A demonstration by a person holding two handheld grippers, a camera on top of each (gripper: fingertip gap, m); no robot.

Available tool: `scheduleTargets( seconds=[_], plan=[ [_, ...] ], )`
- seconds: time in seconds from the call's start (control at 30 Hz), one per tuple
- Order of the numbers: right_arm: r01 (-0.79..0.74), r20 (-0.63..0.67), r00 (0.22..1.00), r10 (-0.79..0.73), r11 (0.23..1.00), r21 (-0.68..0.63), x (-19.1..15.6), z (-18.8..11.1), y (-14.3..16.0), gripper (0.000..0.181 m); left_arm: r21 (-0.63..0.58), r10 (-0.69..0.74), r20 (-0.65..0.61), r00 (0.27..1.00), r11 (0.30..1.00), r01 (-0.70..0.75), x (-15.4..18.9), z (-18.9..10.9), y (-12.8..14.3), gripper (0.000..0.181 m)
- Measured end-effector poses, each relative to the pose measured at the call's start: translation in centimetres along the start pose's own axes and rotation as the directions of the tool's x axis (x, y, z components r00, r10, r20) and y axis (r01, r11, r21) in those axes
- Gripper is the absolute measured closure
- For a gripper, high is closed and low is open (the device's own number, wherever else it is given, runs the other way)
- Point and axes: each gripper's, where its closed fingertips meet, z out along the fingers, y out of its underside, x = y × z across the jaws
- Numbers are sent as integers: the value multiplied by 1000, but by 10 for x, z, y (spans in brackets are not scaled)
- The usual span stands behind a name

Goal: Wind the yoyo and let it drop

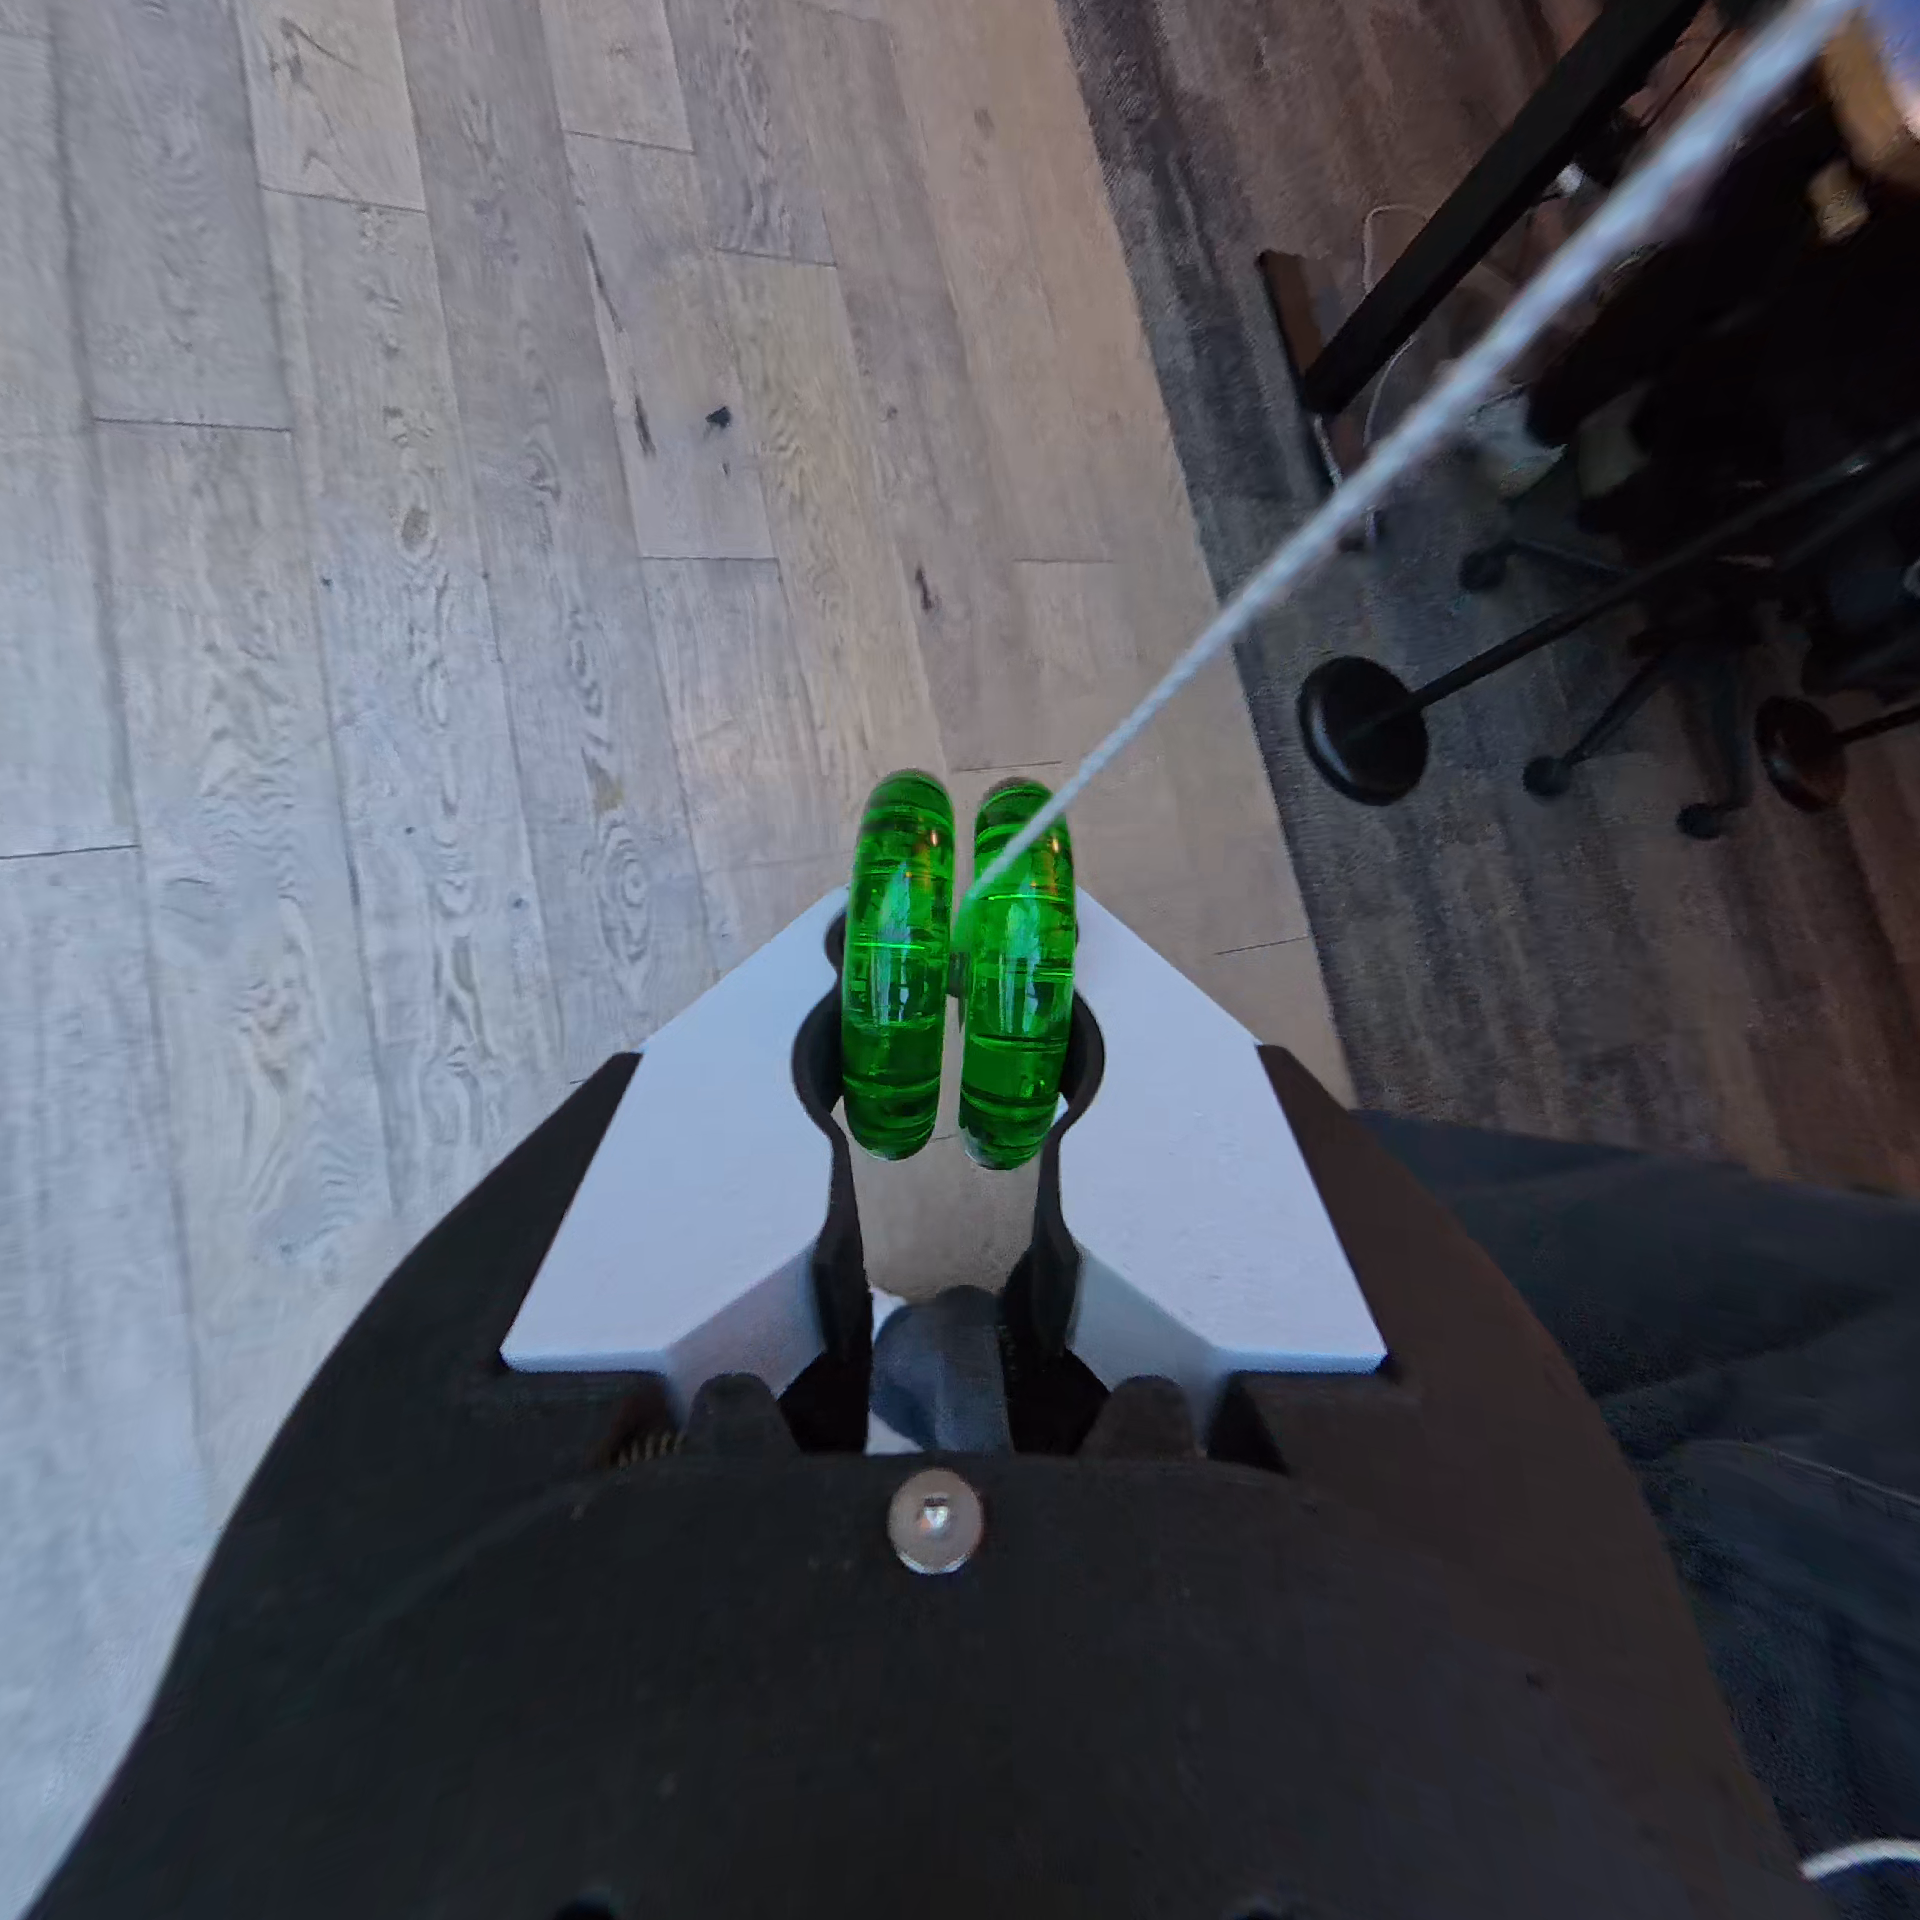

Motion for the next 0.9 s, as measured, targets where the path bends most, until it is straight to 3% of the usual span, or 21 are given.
scheduleTargets(
  seconds=[0.1,0.17,0.23,0.3,0.37,0.43,0.6,0.73,0.8,0.9],
  plan=[
    [-17,-143,990,17,1000,6,50,-70,20,181,-20,115,63,991,993,-114,-10,-15,8,152],
    [-52,-228,973,37,997,-60,79,-122,58,181,-33,190,75,979,982,-188,-12,-29,6,152],
    [-35,-342,939,-35,980,-194,107,-173,113,180,-25,253,68,965,967,-252,-9,-46,-3,152],
    [-5,-473,860,-193,923,-385,137,-231,179,167,-20,305,63,950,952,-305,-4,-62,-16,152],
    [-9,-511,814,-277,873,-488,152,-277,238,168,-4,357,56,932,934,-358,6,-76,-32,152],
    [-44,-475,844,-248,852,-521,152,-306,295,176,10,414,44,909,910,-415,19,-87,-49,152],
    [-173,-429,898,-100,815,-553,149,-359,418,156,37,529,26,848,848,-529,62,-106,-91,152],
    [-189,-304,948,-95,601,-776,124,-408,543,142,59,584,14,811,809,-584,96,-122,-118,152],
    [-124,-205,977,-52,644,-755,96,-393,584,141,105,580,-22,814,811,-575,116,-132,-128,152],
    [55,-13,997,-81,777,-627,44,-331,612,140,146,632,-62,773,772,-619,142,-140,-130,152]
  ],
)
